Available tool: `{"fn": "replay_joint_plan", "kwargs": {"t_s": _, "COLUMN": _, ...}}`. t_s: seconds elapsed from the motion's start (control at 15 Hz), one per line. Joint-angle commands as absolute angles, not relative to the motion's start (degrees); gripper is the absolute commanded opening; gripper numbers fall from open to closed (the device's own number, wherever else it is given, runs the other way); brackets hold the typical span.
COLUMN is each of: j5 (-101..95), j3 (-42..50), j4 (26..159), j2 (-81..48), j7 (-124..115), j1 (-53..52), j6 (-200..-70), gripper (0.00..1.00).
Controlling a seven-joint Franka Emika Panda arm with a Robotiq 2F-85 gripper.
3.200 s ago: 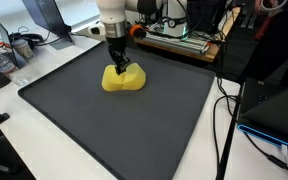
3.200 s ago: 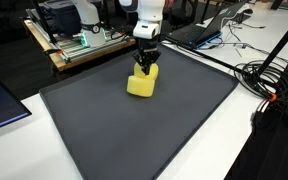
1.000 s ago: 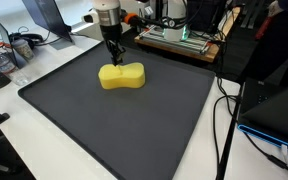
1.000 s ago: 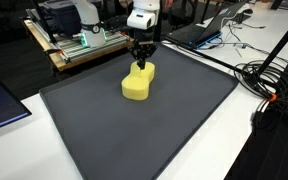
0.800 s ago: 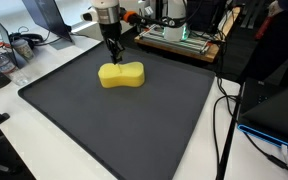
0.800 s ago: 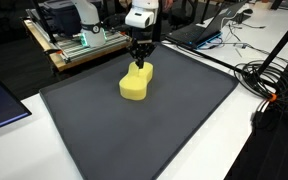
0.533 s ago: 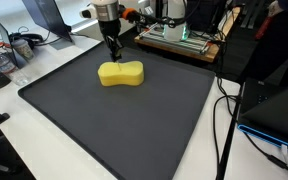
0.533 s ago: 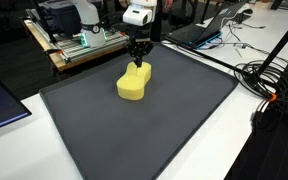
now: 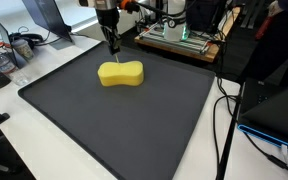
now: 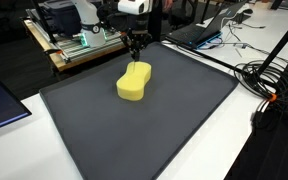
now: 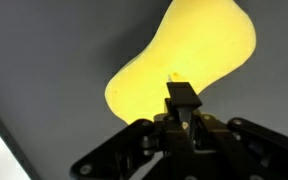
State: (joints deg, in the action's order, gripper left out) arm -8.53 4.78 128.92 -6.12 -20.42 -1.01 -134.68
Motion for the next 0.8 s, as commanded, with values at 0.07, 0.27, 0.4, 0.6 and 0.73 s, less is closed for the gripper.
{"fn": "replay_joint_plan", "kwargs": {"t_s": 0.07, "j5": -13.1, "j3": 4.0, "j4": 130.1, "j2": -1.5, "j7": -23.2, "j1": -1.2, "j6": -131.8, "gripper": 0.03}}
{"fn": "replay_joint_plan", "kwargs": {"t_s": 0.27, "j5": -18.5, "j3": 2.2, "j4": 129.8, "j2": -0.4, "j7": -28.6, "j1": -2.3, "j6": -130.6, "gripper": 0.03}}
{"fn": "replay_joint_plan", "kwargs": {"t_s": 0.4, "j5": -21.6, "j3": 0.5, "j4": 129.4, "j2": -0.3, "j7": -31.9, "j1": -3.2, "j6": -129.5, "gripper": 0.03}}
{"fn": "replay_joint_plan", "kwargs": {"t_s": 0.6, "j5": -25.9, "j3": -2.2, "j4": 127.8, "j2": -1.3, "j7": -37.2, "j1": -5.0, "j6": -126.8, "gripper": 0.03}}
{"fn": "replay_joint_plan", "kwargs": {"t_s": 0.73, "j5": -28.6, "j3": -3.8, "j4": 126.9, "j2": -1.9, "j7": -40.6, "j1": -6.3, "j6": -124.9, "gripper": 0.03}}
